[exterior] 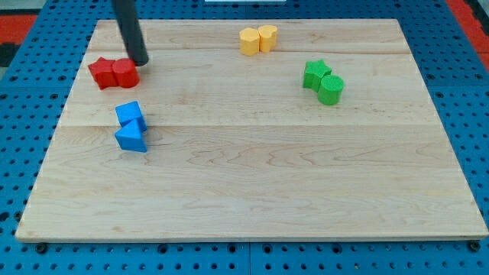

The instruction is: Push the red blocks to the left side of the board

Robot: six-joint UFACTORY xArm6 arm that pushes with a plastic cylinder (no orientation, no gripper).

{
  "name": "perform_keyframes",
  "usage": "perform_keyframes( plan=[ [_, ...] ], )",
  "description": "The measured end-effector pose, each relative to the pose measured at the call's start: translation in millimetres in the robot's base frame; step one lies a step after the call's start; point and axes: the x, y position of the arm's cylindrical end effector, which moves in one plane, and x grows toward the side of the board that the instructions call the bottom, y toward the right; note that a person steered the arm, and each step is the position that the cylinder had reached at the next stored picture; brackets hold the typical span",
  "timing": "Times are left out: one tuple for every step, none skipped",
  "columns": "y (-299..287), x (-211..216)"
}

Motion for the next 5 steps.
perform_keyframes(
  plan=[
    [-9.3, 2.8],
    [-12.4, 20.8],
    [-1.1, 18.7],
    [43.6, 29.2],
    [40.4, 57.3]
  ],
)
